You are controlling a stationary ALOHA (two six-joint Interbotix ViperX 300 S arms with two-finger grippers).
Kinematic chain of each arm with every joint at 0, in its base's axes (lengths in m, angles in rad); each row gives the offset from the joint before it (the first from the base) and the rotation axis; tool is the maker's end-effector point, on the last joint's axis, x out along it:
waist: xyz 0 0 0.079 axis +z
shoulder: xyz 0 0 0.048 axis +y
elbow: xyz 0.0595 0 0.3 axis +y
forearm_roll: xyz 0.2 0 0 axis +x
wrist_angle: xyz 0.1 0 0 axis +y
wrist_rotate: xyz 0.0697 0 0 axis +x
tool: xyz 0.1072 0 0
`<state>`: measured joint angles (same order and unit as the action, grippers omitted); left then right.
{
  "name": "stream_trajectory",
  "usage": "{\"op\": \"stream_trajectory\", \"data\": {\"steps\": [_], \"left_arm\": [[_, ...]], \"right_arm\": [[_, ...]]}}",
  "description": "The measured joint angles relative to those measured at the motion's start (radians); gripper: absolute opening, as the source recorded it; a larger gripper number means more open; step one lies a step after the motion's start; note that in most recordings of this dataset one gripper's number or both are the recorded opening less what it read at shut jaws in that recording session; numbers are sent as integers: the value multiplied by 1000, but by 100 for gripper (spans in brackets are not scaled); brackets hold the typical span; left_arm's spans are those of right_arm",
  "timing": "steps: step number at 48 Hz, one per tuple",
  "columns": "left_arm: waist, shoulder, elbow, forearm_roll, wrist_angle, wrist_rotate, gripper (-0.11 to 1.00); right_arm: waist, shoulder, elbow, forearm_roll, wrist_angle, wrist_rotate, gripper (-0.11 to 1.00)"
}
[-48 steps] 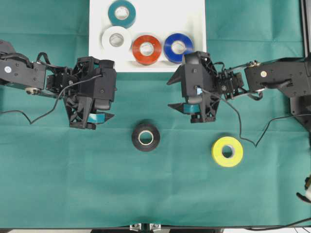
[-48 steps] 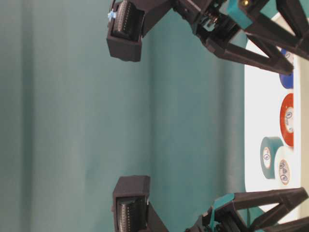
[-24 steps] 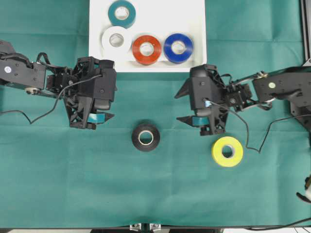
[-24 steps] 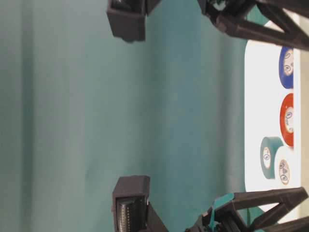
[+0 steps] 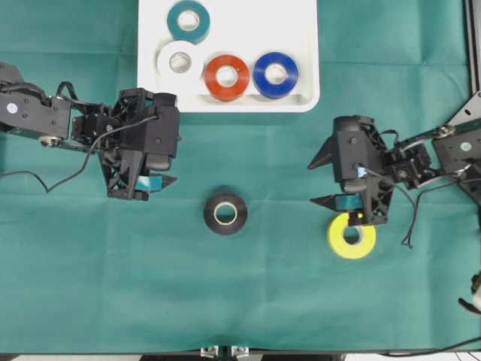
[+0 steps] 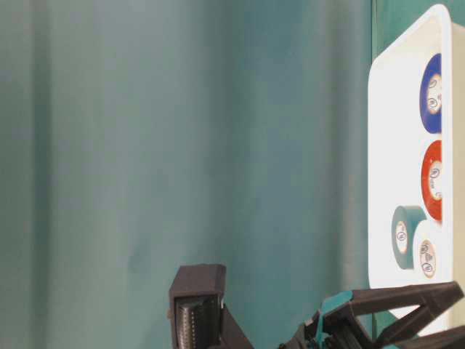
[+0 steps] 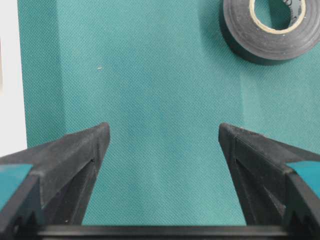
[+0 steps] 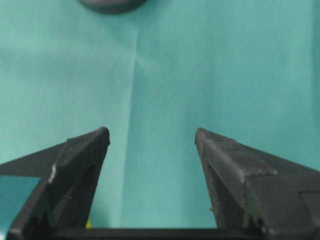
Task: Put the tape alternately from left to right into the white case.
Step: 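Move the right gripper to the yellow tape roll and grasp it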
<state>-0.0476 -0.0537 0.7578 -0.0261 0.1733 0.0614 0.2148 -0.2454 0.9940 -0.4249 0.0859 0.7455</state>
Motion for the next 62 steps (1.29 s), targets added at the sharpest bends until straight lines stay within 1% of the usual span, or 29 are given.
{"op": "stream_trajectory", "data": {"steps": [16, 31, 40, 55, 62], "left_arm": [[-3, -2, 2, 2, 0, 2, 65], [5, 0, 2, 0, 0, -2, 66], [6, -2, 2, 2, -8, 0, 65], [6, 14, 3, 2, -20, 0, 66], [6, 17, 3, 0, -25, 0, 66]], "right_arm": [[97, -43, 44, 2, 12, 101, 77], [172, -46, 71, 2, 12, 141, 76], [192, -46, 87, 3, 26, 158, 76], [195, -44, 112, 11, 32, 212, 76], [195, -23, 117, 11, 31, 225, 76]]}}
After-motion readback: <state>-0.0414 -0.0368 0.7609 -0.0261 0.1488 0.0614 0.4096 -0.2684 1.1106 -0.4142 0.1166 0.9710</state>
